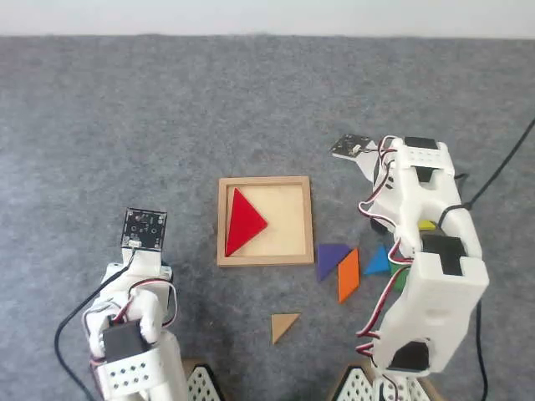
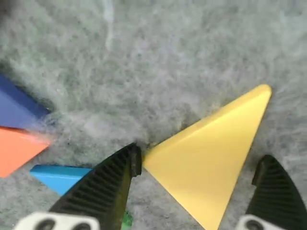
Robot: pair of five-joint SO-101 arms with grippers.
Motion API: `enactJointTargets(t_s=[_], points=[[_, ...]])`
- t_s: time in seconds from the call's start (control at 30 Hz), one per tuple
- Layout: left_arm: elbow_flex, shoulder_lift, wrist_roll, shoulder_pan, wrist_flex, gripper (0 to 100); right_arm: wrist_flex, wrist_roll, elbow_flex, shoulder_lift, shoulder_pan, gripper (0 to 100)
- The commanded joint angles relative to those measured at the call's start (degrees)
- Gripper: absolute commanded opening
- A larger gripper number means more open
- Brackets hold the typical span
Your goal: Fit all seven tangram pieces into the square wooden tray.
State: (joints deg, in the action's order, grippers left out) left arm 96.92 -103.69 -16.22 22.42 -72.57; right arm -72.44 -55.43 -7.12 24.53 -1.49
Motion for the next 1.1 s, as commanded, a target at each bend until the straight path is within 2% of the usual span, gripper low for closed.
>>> enactJointTargets(t_s=[0.0, 0.43, 1.07], points=[[-0.5, -0.6, 0.4, -0.2, -0.4, 9, 0.7, 0.3, 1.1, -0.1, -1.4, 35.1], [-0.5, -0.6, 0.4, -0.2, -0.4, 9, 2.1, 0.5, 1.3, -0.4, -1.0, 35.0], [-0.5, -0.6, 0.4, -0.2, -0.4, 9, 0.5, 2.5, 1.2, -9.0, -0.3, 35.0]])
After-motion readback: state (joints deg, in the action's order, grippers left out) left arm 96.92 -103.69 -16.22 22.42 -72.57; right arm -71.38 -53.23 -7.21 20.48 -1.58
